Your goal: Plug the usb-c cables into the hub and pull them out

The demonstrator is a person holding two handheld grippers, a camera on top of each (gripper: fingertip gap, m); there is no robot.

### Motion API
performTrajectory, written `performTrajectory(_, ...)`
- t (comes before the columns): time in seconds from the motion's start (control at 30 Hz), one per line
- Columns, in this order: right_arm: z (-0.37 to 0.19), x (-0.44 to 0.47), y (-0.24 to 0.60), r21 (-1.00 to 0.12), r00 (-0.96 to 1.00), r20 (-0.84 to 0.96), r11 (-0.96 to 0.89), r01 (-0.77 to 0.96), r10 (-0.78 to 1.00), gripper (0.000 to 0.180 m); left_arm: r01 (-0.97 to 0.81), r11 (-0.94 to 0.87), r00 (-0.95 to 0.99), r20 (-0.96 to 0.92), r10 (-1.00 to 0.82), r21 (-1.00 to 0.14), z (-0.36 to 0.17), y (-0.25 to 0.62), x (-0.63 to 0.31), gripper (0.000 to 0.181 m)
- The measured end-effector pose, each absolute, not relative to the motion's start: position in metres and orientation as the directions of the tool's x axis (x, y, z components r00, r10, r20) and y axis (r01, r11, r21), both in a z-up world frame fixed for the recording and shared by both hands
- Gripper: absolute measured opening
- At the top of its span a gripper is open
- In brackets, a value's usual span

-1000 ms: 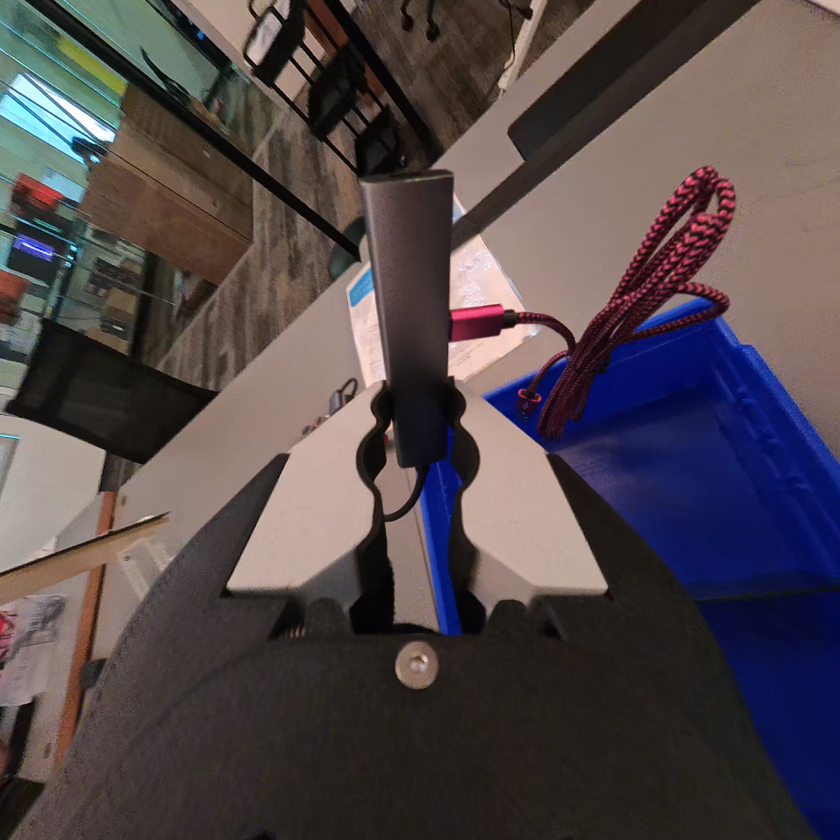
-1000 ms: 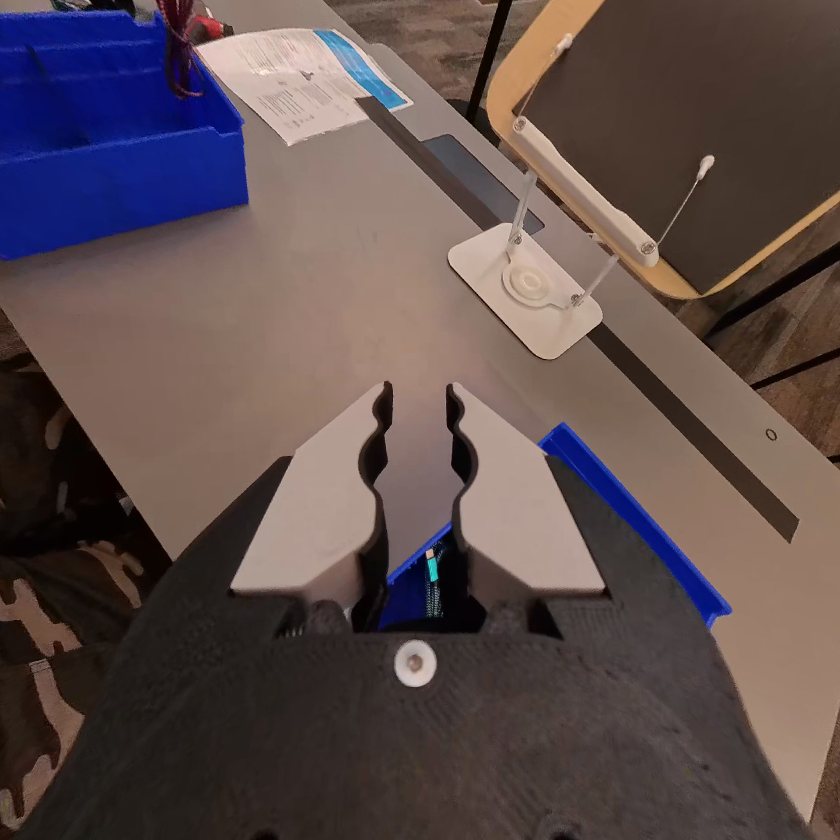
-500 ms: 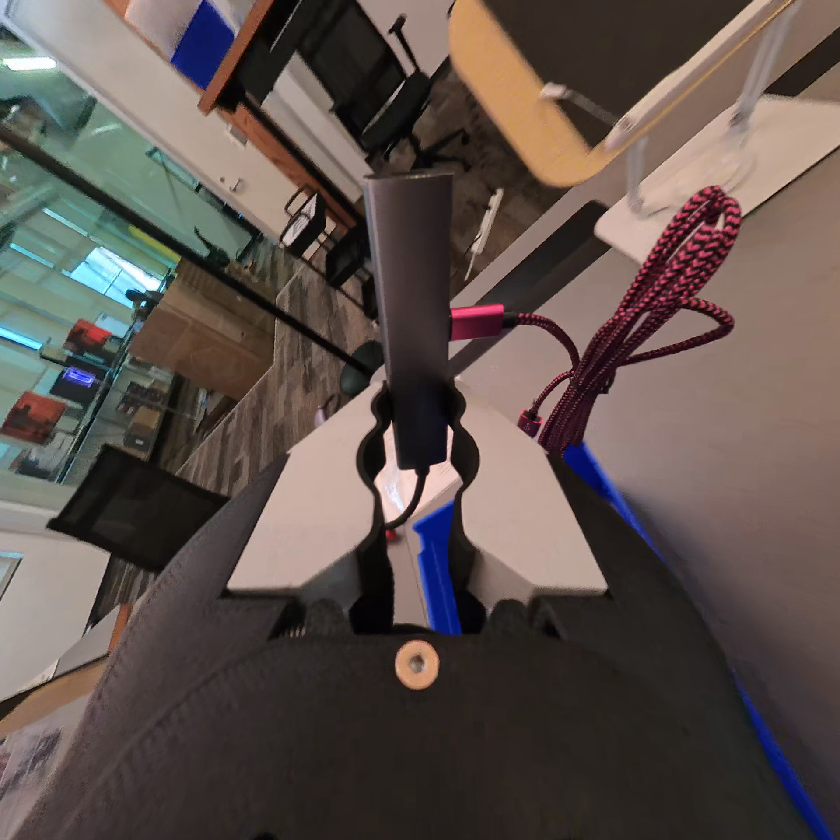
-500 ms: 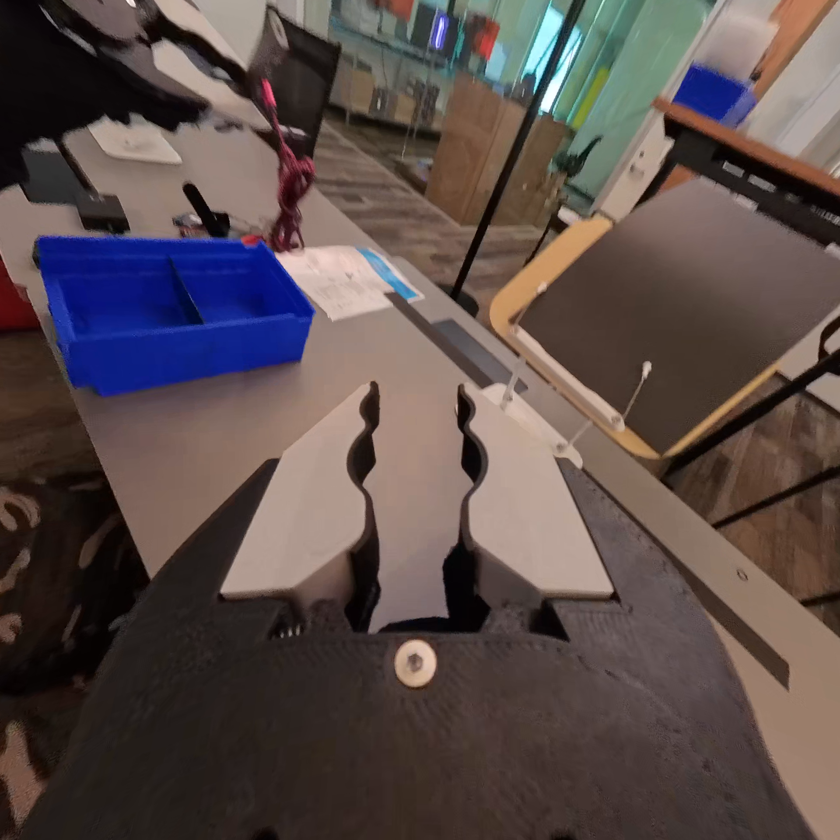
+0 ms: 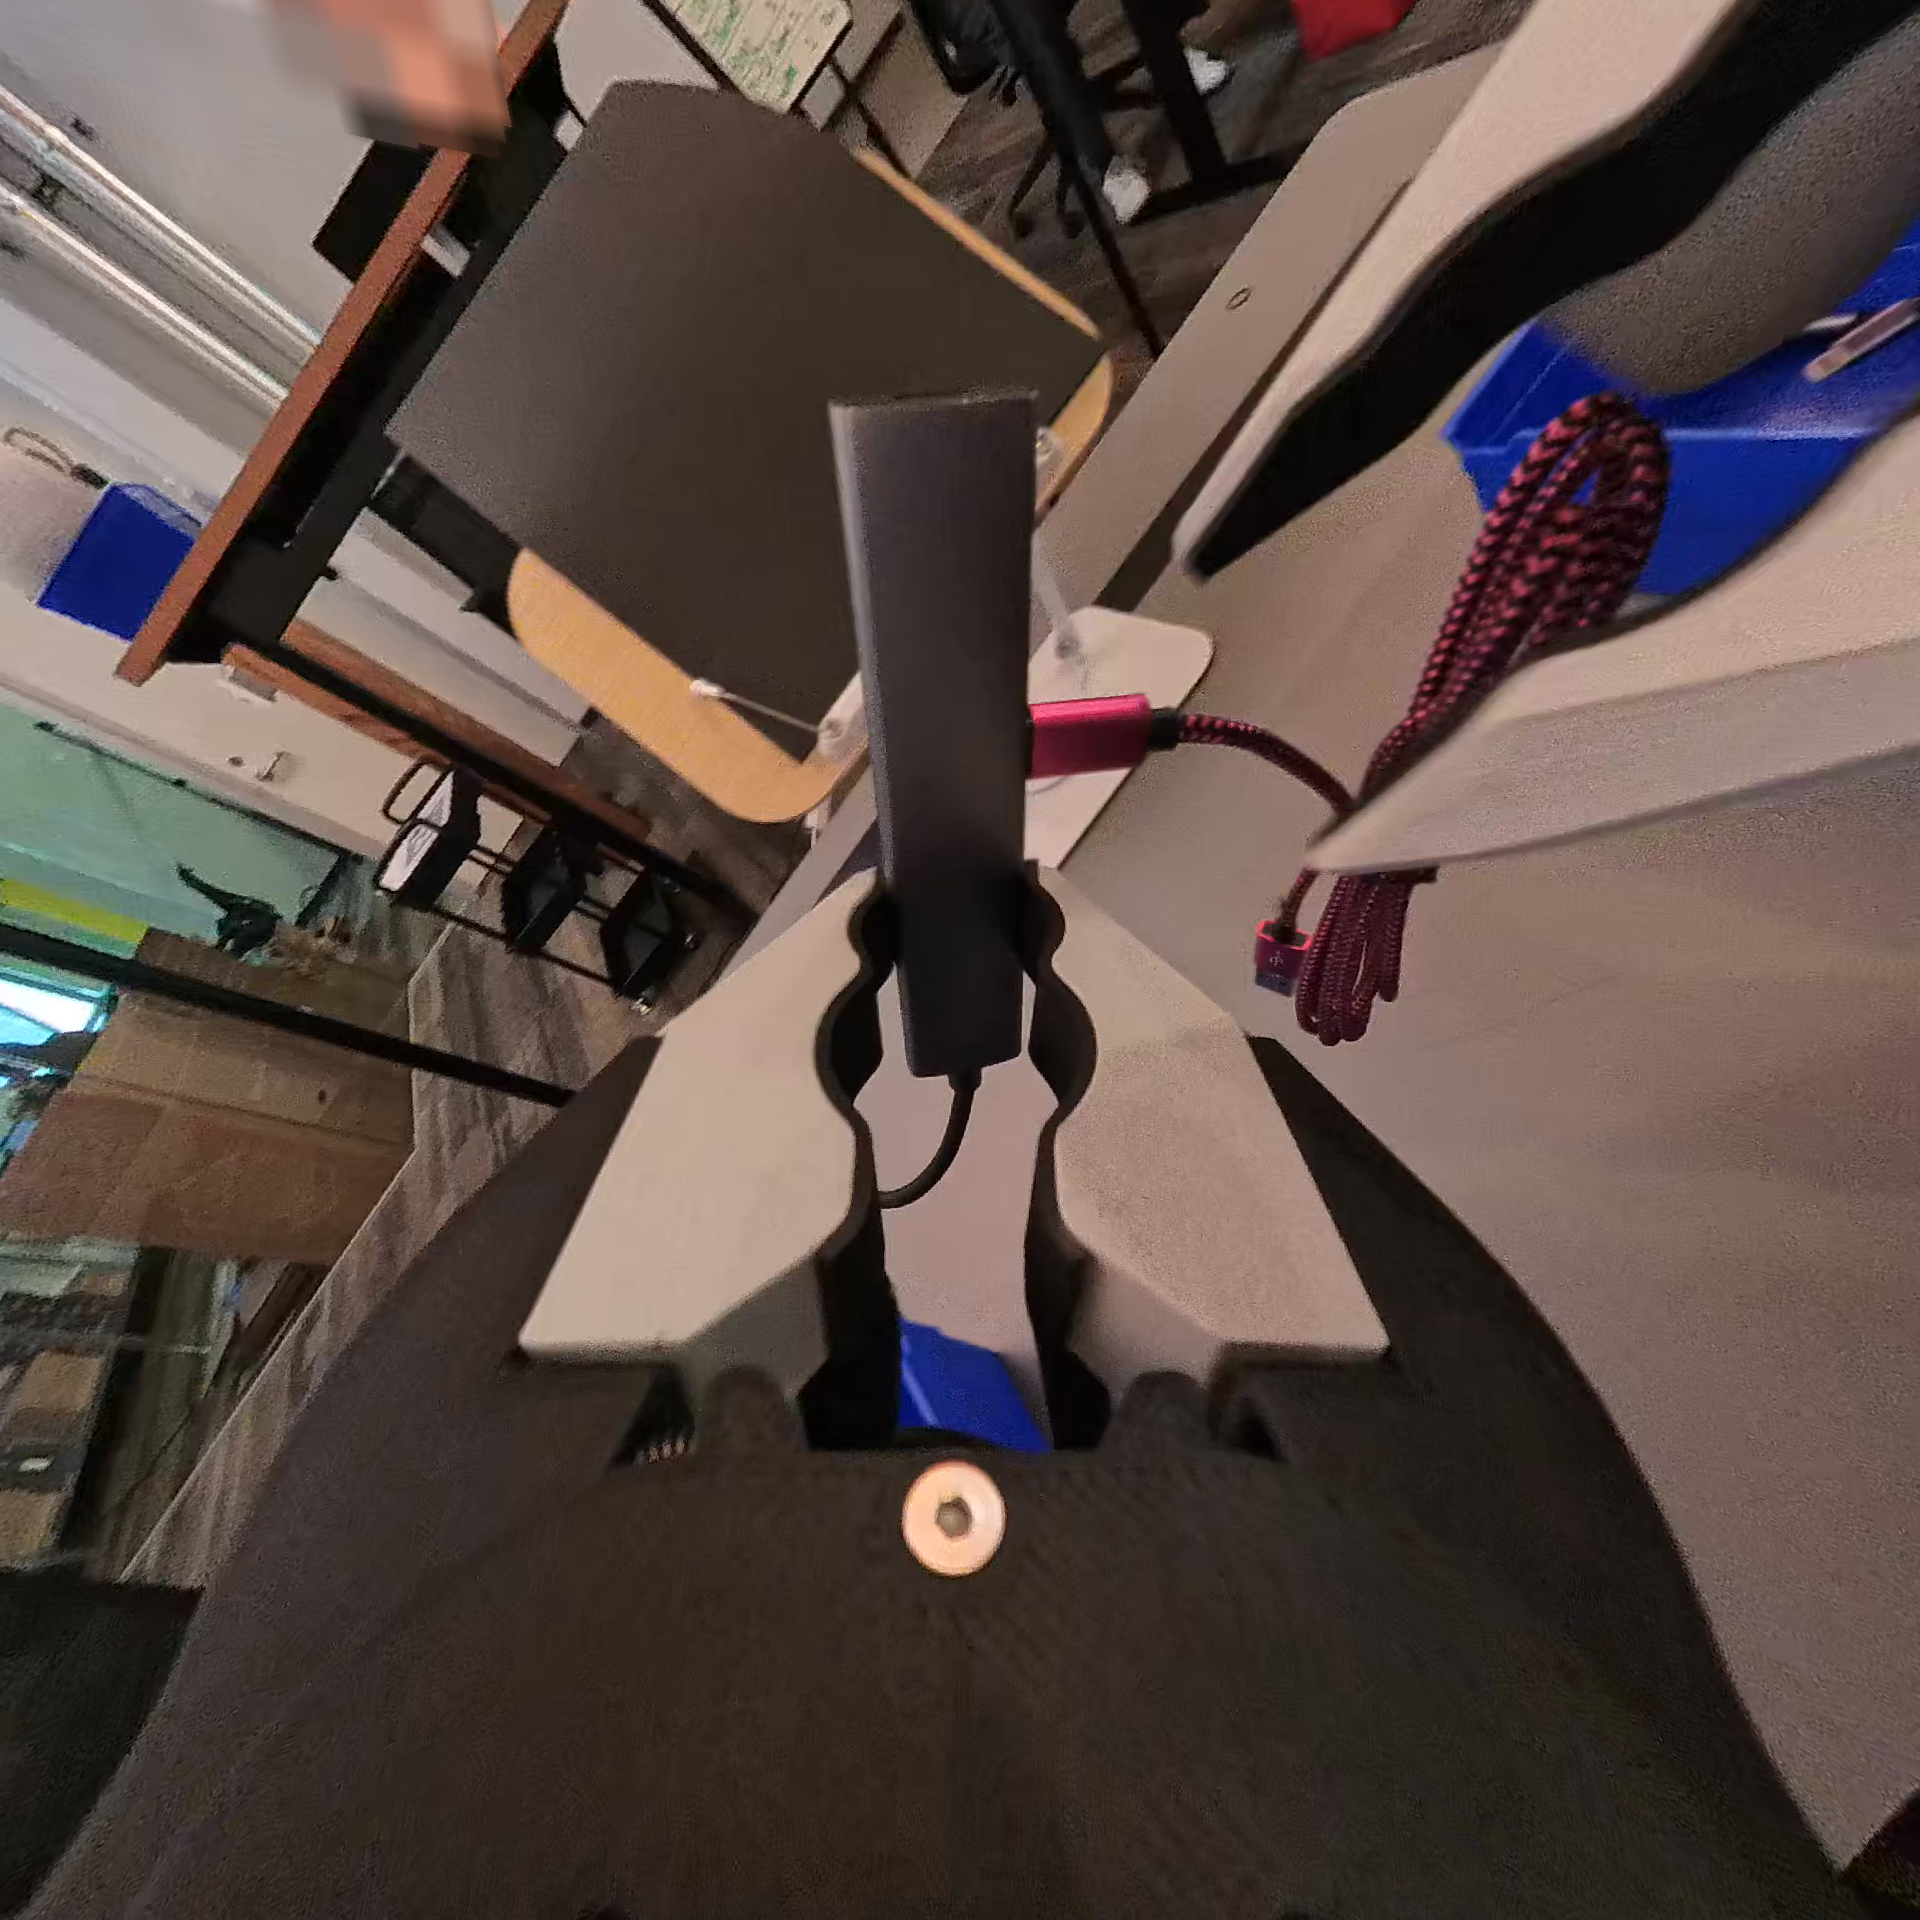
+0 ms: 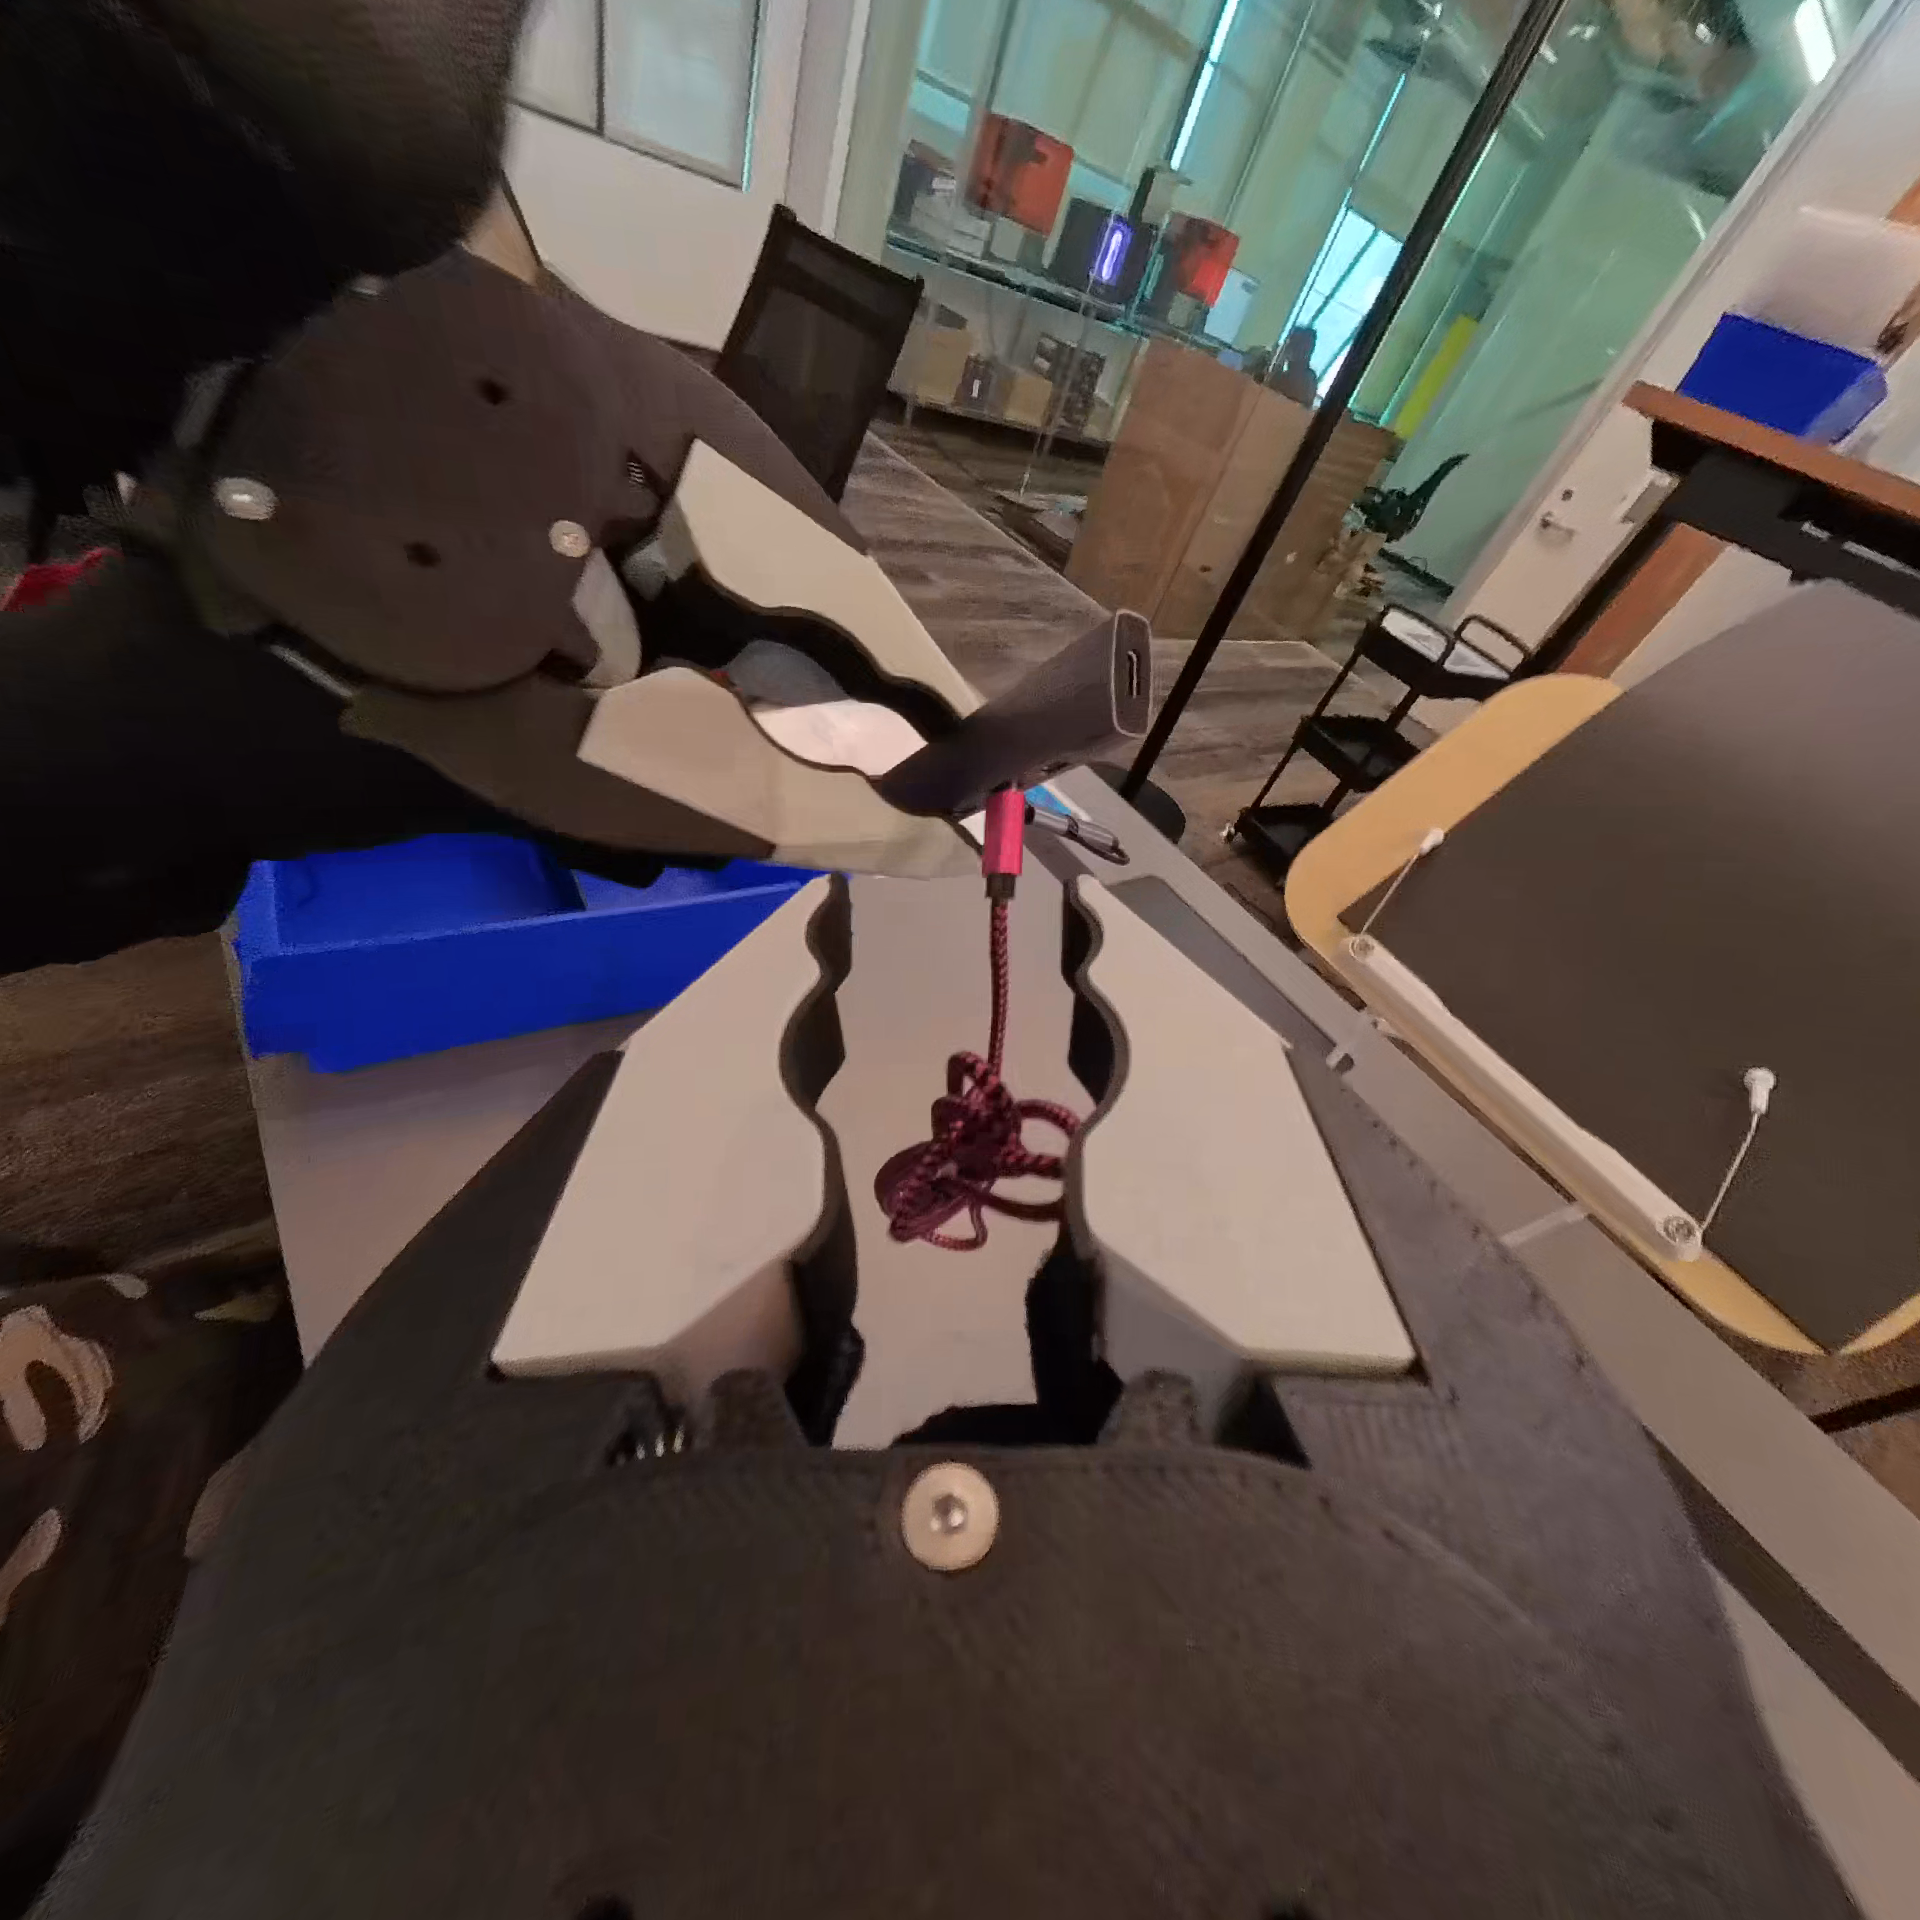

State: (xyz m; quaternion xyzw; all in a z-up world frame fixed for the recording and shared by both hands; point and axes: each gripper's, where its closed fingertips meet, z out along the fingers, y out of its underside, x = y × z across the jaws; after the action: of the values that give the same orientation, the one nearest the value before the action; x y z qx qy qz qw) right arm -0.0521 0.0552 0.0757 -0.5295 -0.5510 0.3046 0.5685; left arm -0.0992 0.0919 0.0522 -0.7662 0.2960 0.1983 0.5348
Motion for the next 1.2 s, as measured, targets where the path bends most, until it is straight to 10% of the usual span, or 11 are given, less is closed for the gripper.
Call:
performTrajectory(0.27, 0.034, -0.047, 0.068, -0.941, 0.134, 0.198, 0.151, 0.302, 0.971, 0.003, -0.652, -0.197, 0.749, -0.582, -0.315, -0.732, 0.031, 0.088, -0.066, 0.021)
performTrajectory(0.73, -0.019, -0.027, 0.037, -0.850, -0.212, 0.143, 0.230, 0.474, 0.967, 0.002, -0.533, -0.241, 0.654, -0.214, -0.726, -0.811, -0.028, 0.047, -0.030, 0.046)
performTrajectory(1.2, -0.027, -0.019, 0.010, -0.855, -0.415, 0.086, 0.281, 0.435, 0.906, 0.005, -0.253, -0.433, 0.435, 0.298, -0.850, -0.865, -0.050, 0.002, 0.007, 0.005)
